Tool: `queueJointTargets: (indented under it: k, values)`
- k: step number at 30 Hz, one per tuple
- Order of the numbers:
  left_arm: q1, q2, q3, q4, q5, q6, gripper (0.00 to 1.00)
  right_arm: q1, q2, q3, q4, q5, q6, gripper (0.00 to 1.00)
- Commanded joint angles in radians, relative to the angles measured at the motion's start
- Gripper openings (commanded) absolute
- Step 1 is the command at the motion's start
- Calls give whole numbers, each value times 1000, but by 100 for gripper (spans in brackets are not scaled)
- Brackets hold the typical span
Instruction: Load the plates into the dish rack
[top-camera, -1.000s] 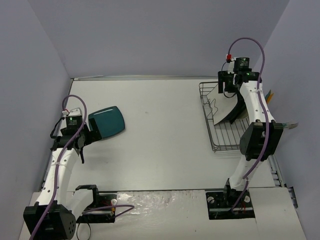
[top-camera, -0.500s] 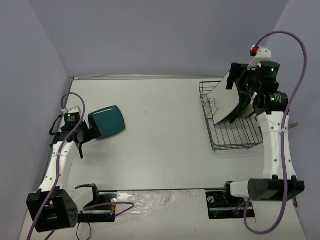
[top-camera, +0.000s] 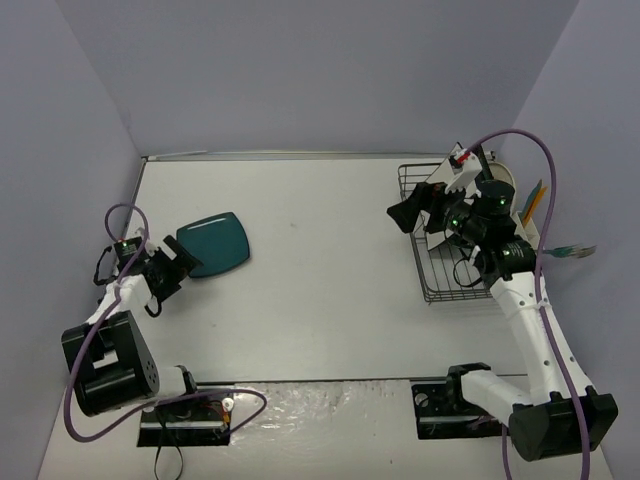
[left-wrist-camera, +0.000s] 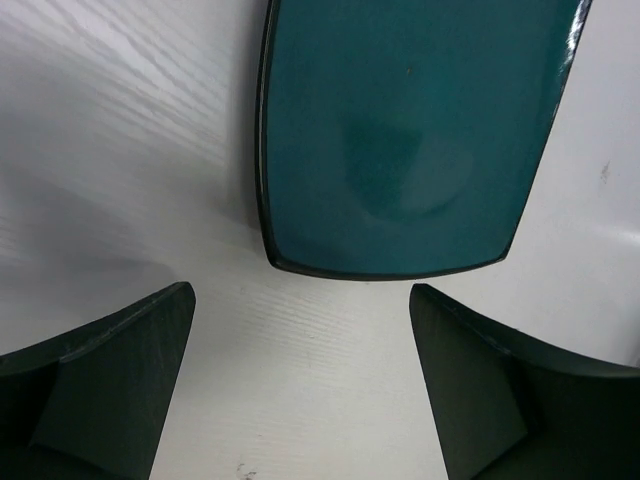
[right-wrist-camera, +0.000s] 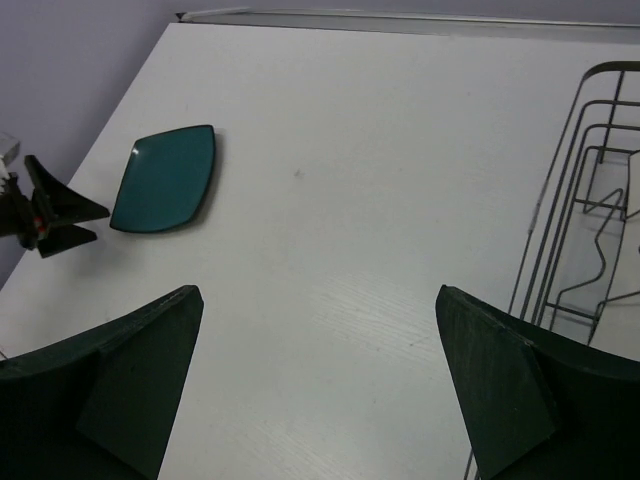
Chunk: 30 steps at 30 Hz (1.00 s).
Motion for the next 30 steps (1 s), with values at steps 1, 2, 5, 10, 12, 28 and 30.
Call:
queueJointTargets:
  k: [1,2,5,10,12,28,30]
  values:
    - [11,45,-59,253,98,-154,85,7,-47,-23,174,-103,36,100]
    - [11,57,-76,290,102,-176,84,8,-48,-31,181,-111,41,100]
    - [13,85,-139,395,99,-251,83,11,-44,-51,195,-127,50,100]
    - [13,153,-209,563,93,-341,80,19,-36,-63,200,-142,60,100]
    - [15,188,-233,622,89,-372,79,23,-38,-64,201,-142,61,100]
    - [15,487,-338,1089,119,-530,10,66,-17,-108,225,-146,96,100]
    - [15,482,-339,1098,127,-535,0,78,-12,-114,237,-144,108,100]
